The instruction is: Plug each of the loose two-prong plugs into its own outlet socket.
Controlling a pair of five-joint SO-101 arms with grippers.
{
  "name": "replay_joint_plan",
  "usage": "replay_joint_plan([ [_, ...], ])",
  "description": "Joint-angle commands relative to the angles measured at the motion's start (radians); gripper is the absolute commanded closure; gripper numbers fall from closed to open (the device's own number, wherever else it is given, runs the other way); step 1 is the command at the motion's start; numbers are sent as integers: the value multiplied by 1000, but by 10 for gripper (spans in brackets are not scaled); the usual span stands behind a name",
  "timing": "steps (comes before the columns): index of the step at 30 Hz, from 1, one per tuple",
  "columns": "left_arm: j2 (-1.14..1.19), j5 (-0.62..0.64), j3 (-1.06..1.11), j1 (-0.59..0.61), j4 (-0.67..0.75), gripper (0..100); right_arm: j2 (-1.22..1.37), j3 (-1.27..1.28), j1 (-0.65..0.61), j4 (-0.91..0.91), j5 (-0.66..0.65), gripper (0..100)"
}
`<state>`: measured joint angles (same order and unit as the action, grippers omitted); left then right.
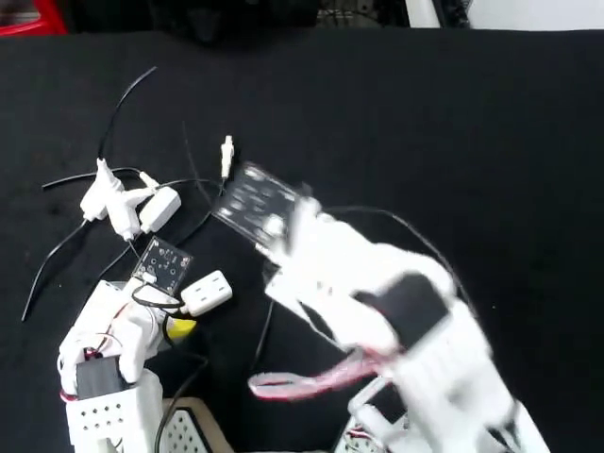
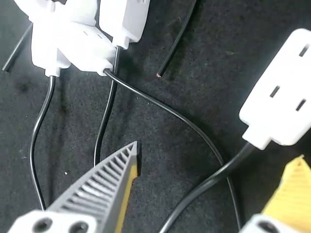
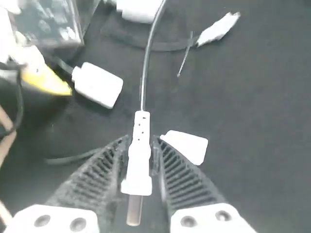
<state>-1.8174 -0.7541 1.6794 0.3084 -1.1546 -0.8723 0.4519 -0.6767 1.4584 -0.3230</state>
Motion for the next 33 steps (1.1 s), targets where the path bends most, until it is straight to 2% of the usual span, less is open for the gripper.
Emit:
replay_joint_plan([
  [1,-6,0,19,-7,21,565,-193,13,-9,-95,68,987],
  [6,-6,55,19,-7,52,565,-239,265,-15,-411,176,987],
  [9,-6,146,13,-5,92,565,-245,503,-17,-692,207,987],
  [12,-6,241,-22,-5,121,565,-245,684,-80,-953,199,987],
  [15,-6,347,-77,-16,150,565,-245,797,-141,-1115,196,987],
  [20,-6,493,-193,-38,186,565,-243,848,-173,-1165,127,987],
  [26,-6,551,-277,-189,178,565,-237,862,-172,-1166,121,987],
  [33,-6,629,-384,-232,178,565,-237,891,-172,-1165,121,987],
])
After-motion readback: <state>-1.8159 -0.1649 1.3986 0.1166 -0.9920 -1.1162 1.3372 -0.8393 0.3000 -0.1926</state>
